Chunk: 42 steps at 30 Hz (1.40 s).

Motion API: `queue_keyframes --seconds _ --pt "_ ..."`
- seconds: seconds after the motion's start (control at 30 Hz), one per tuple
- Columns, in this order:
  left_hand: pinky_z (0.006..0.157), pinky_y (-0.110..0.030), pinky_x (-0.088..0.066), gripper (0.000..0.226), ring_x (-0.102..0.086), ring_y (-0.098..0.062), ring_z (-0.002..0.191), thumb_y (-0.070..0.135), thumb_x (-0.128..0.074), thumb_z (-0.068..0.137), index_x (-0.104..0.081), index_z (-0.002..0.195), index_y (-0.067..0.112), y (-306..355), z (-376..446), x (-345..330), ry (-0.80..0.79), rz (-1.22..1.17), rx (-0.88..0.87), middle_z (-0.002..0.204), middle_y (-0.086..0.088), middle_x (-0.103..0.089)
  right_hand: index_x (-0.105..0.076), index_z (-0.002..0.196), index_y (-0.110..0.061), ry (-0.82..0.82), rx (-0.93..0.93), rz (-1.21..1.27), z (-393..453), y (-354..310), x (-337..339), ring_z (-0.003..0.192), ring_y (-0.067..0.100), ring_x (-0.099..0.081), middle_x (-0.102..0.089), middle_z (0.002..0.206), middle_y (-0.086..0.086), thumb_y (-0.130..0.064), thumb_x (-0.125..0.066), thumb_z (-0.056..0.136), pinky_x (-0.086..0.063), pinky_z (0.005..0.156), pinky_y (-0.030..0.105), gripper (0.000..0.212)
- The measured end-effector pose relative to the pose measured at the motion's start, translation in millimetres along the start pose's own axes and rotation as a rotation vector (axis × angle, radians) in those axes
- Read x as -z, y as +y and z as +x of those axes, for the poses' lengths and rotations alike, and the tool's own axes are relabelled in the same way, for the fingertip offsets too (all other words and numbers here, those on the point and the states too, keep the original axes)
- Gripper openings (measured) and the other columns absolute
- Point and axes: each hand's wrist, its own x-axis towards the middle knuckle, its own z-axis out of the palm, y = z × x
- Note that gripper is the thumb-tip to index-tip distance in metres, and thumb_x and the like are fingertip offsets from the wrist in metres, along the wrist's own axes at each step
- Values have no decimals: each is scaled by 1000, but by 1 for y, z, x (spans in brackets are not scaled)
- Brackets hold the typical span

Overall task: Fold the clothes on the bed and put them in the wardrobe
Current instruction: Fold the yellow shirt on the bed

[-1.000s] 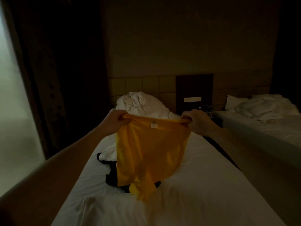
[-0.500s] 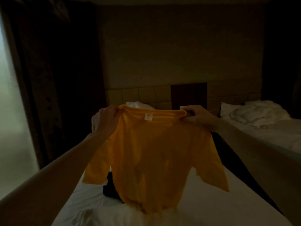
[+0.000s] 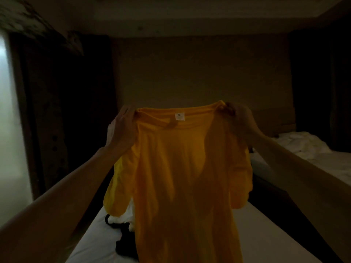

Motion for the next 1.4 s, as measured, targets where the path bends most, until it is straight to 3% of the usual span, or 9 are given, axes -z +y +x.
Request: queue_keyframes --seconds 0.07,0.2,0.37,0.57,0.7,0.87,1.1,1.23,1.4 --pt "69 -44 -47 19 -60 -35 86 12 -37 97 -48 111 17 1 3 3 7 87 -27 115 -5 -55 -64 102 -18 10 53 -16 3 0 1 70 -3 -53 -60 86 -5 -14 -54 99 -42 59 14 11" --pt "71 -45 -49 13 -64 -39 82 27 -40 99 -50 107 24 -16 4 -2 -87 199 -77 96 -11 -65 -70 102 -9 -54 102 -184 7 21 -2 79 10 -55 -60 90 -2 -20 -60 96 -38 62 13 16" --pt "71 -39 -47 43 -67 -36 84 58 -31 97 -60 114 30 -42 -9 -48 -215 321 -64 94 -13 -70 -66 79 -25 -185 37 -266 8 62 -35 67 16 -58 -64 75 -1 -52 -56 88 -46 60 35 30" --pt "74 -34 -39 52 -59 -19 81 60 -19 98 -58 104 26 -78 -67 -176 -642 408 19 98 -4 -65 -60 87 -23 -422 -92 -469 -21 162 -124 75 20 -62 -61 80 -2 -40 -51 98 -51 68 37 22" --pt "94 -40 -42 50 -57 -29 110 49 -27 103 -60 123 16 -113 -139 -289 -893 183 195 122 -12 -61 -55 101 -26 -623 -254 -469 -75 241 -201 81 26 -57 -54 89 -1 -38 -39 103 -49 72 40 20" --pt "84 -39 -45 40 -60 -25 94 41 -30 105 -60 102 16 -140 -260 -410 -1117 231 224 101 -5 -62 -53 106 -15 -838 -414 -529 -185 358 -299 97 31 -59 -62 106 11 -26 -38 103 -48 79 41 18" --pt "73 -42 -47 31 -56 -33 105 29 -40 100 -45 128 15 -161 -370 -492 -1129 78 380 127 -7 -47 -58 122 -27 -915 -638 -506 -305 453 -360 107 27 -58 -62 119 5 -27 -44 101 -47 90 44 26" --pt "72 -41 -48 26 -56 -28 98 35 -48 97 -47 117 19 -169 -378 -493 -1014 36 428 115 -3 -49 -60 116 -22 -886 -683 -549 -314 464 -373 106 29 -58 -64 114 8 -34 -47 98 -47 87 42 25" --pt "80 -40 -43 32 -54 -22 90 52 -40 97 -49 93 21 -180 -372 -455 -872 114 490 95 2 -52 -42 140 -19 -976 -687 -597 -314 449 -351 125 28 -46 -51 136 10 -45 -42 100 -35 98 42 48"
